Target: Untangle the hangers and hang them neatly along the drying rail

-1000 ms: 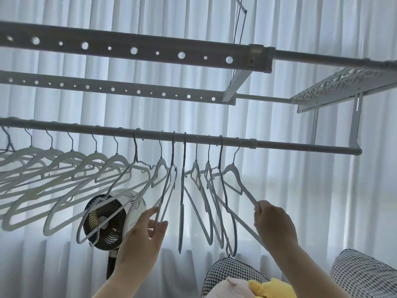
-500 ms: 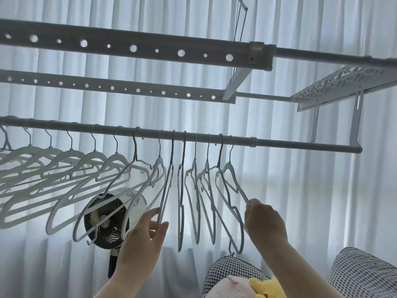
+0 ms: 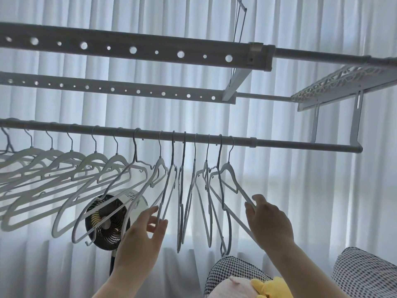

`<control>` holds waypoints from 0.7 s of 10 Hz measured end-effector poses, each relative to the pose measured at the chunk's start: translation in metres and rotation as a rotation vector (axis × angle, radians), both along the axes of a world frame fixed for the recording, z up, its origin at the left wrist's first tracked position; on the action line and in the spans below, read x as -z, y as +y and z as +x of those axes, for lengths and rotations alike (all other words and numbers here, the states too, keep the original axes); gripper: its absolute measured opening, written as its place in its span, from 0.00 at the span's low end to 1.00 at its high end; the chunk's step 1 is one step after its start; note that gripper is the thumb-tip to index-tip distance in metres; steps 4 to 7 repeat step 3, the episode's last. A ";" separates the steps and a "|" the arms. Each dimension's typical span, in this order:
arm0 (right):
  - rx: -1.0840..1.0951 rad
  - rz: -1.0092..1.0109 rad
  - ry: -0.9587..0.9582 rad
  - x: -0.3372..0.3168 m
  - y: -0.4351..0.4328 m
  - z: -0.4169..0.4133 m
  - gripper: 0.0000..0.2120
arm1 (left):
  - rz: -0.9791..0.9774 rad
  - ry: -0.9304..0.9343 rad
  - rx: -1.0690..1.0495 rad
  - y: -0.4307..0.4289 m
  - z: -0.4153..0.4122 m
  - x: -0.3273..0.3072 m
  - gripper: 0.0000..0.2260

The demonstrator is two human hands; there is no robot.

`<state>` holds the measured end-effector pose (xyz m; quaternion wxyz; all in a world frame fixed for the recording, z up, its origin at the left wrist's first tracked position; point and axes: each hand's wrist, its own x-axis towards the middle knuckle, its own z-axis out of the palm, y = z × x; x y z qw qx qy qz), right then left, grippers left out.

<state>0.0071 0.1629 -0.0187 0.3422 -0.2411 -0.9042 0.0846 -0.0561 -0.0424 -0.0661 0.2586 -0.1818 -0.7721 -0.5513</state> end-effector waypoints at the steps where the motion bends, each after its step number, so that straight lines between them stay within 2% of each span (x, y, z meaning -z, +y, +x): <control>1: -0.035 -0.045 0.042 -0.001 0.003 0.001 0.16 | -0.049 0.036 -0.047 -0.003 0.000 -0.001 0.16; 3: -0.107 -0.122 0.146 -0.006 0.018 0.001 0.14 | -0.059 0.166 -0.111 -0.011 0.007 -0.028 0.11; 7: -0.107 -0.122 0.146 -0.006 0.018 0.001 0.14 | -0.059 0.166 -0.111 -0.011 0.007 -0.028 0.11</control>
